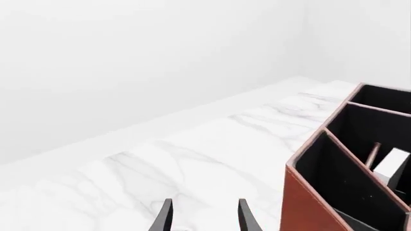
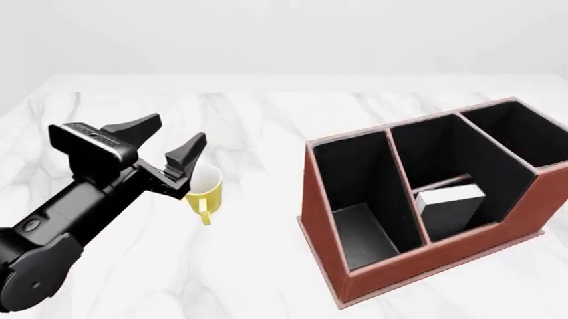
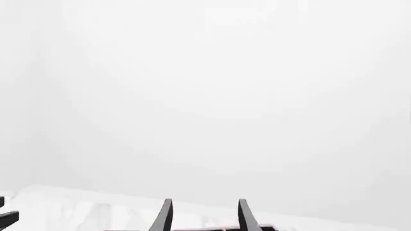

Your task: Pick up the book and place it in the back compartment of the caddy.

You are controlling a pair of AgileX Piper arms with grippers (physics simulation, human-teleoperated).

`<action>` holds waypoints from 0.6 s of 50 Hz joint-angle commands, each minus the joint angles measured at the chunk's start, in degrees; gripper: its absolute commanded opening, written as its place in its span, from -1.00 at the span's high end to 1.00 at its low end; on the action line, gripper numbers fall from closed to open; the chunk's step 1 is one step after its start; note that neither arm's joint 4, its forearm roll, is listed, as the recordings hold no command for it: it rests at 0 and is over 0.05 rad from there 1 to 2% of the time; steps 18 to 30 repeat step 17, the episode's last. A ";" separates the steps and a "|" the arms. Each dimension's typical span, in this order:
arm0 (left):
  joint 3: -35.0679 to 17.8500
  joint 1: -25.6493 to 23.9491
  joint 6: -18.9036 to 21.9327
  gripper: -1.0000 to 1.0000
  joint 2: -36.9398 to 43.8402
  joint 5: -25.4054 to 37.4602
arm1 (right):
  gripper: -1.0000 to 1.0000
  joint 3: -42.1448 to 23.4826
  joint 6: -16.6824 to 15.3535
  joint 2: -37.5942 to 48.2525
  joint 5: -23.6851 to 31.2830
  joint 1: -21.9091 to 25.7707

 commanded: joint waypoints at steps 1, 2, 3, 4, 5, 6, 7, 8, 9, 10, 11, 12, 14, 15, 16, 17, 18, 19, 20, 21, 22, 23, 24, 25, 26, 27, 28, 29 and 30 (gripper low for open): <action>0.74 -0.03 -0.20 -1.00 -1.06 -0.26 | -1.00 -28.15 -4.23 2.64 9.74 4.04; 0.74 -0.09 -0.15 -1.00 -1.05 -0.27 | -1.00 -31.25 -4.43 3.03 11.02 3.82; 0.74 -0.09 -0.15 -1.00 -1.05 -0.27 | -1.00 -31.30 -4.43 3.05 11.06 3.82; 0.77 -0.19 -0.19 -1.00 -1.17 -0.23 | -1.00 -33.40 -4.10 3.12 11.92 3.66; 0.79 -0.26 -0.24 -1.00 -1.32 -0.17 | -1.00 -35.56 -3.93 3.38 13.29 3.90; 0.80 -0.21 -0.19 -1.00 -1.45 -0.10 | -1.00 -38.21 -2.92 3.41 14.74 2.79; 0.81 -0.21 -0.21 -1.00 -1.56 -0.04 | -1.00 -39.72 -1.99 2.97 15.12 2.11; 0.86 -0.24 -0.18 -1.00 -1.64 -0.03 | -1.00 -42.14 -1.73 2.57 16.32 2.10; 0.93 -0.31 -0.10 -1.00 -1.60 -0.11 | -1.00 -43.46 -1.96 2.10 16.85 2.30; 1.01 -0.41 0.00 -1.00 -1.49 -0.27 | -1.00 -45.43 -2.02 1.58 17.78 3.35; 1.08 -0.45 -0.06 -1.00 -1.21 -0.65 | -1.00 -48.27 -3.34 -0.15 18.76 7.64; 1.07 -0.32 0.02 -1.00 -0.87 -0.88 | -1.00 -49.82 -4.66 -1.32 19.44 8.35; 1.12 -0.20 0.02 -1.00 -0.18 -1.39 | -1.00 -51.98 -2.75 -3.45 21.00 6.15; 1.21 -0.24 0.08 -1.00 0.17 -1.62 | -1.00 -51.55 -1.38 -4.74 20.84 5.41; 1.21 -0.24 0.08 -1.00 0.18 -1.63 | -1.00 -51.52 -1.37 -4.76 20.83 5.40; 1.35 -0.37 0.25 -1.00 0.75 -2.02 | -1.00 -50.45 -0.16 -6.78 20.51 3.22; 1.35 -0.37 0.25 -1.00 0.75 -2.02 | -1.00 -50.45 -0.16 -6.78 20.51 3.22; 1.35 -0.37 0.25 -1.00 0.75 -2.02 | -1.00 -50.45 -0.16 -6.78 20.51 3.22; 1.35 -0.37 0.25 -1.00 0.75 -2.02 | -1.00 -50.45 -0.16 -6.78 20.51 3.22; 1.35 -0.37 0.25 -1.00 0.75 -2.02 | -1.00 -50.45 -0.16 -6.78 20.51 3.22; 1.35 -0.37 0.25 -1.00 0.75 -2.02 | -1.00 -50.45 -0.16 -6.78 20.51 3.22; 1.35 -0.37 0.25 -1.00 0.75 -2.02 | -1.00 -50.45 -0.16 -6.78 20.51 3.22; 1.35 -0.37 0.25 -1.00 0.75 -2.02 | -1.00 -50.45 -0.16 -6.78 20.51 3.22; 1.35 -0.37 0.25 -1.00 0.75 -2.02 | -1.00 -50.45 -0.16 -6.78 20.51 3.22; 1.35 -0.37 0.25 -1.00 0.75 -2.02 | -1.00 -50.45 -0.16 -6.78 20.51 3.22; 1.35 -0.37 0.25 -1.00 0.75 -2.02 | -1.00 -50.45 -0.16 -6.78 20.51 3.22; 1.35 -0.37 0.25 -1.00 0.75 -2.02 | -1.00 -50.45 -0.16 -6.78 20.51 3.22; 1.35 -0.37 0.25 -1.00 0.75 -2.02 | -1.00 -50.45 -0.16 -6.78 20.51 3.22; 1.35 -0.37 0.25 -1.00 0.75 -2.02 | -1.00 -50.45 -0.16 -6.78 20.51 3.22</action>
